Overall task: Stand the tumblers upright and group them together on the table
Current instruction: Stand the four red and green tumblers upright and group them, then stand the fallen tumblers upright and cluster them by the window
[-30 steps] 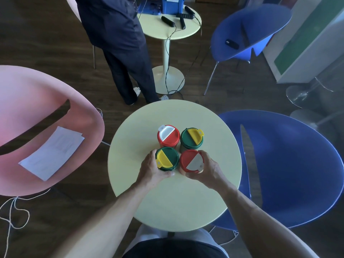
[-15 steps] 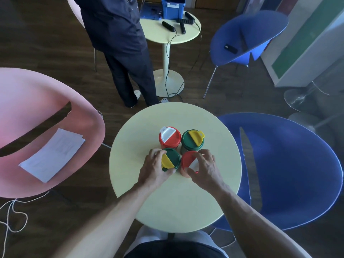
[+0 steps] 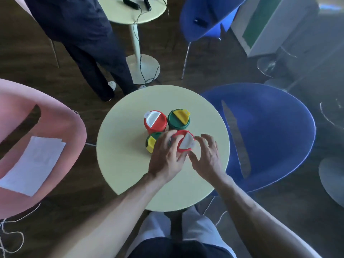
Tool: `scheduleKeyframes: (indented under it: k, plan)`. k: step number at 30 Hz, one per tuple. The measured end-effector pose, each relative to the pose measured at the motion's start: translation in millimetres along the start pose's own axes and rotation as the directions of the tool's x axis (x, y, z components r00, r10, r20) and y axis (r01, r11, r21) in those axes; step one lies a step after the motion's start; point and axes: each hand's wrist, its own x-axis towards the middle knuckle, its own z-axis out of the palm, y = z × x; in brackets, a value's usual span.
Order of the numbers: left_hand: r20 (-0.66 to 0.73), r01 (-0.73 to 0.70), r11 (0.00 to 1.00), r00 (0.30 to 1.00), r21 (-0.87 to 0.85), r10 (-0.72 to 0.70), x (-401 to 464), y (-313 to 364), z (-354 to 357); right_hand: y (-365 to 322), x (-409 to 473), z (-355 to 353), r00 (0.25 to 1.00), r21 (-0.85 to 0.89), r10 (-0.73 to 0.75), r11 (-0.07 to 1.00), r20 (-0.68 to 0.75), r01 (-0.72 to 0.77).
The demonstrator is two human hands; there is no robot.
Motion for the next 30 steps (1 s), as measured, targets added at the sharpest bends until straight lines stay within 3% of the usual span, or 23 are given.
scheduleKeyframes:
  k: [4,7,12,18,30]
  plan:
    - [0.281,-0.057,0.994,0.956,-0.091,0.081,-9,39,26,36,-57,-15,0.98,-0.029,0.197,0.98,-0.031,-0.198]
    - [0.57,-0.027,0.997,0.819,-0.073,0.064,-18,64,51,66,-102,-28,0.926,-0.013,0.376,0.926,0.021,-0.376]
    - [0.817,-0.107,0.994,0.575,0.021,0.045,-41,103,97,113,-182,-44,0.794,0.032,0.606,0.793,0.048,-0.608]
    - [0.909,-0.201,0.978,0.414,0.046,0.042,-92,167,155,165,-286,-67,0.626,0.131,0.779,0.617,0.043,-0.776]
    - [0.968,-0.403,0.914,0.21,-0.045,0.14,-155,306,258,245,-447,-115,0.298,0.341,0.954,0.269,0.036,-0.901]
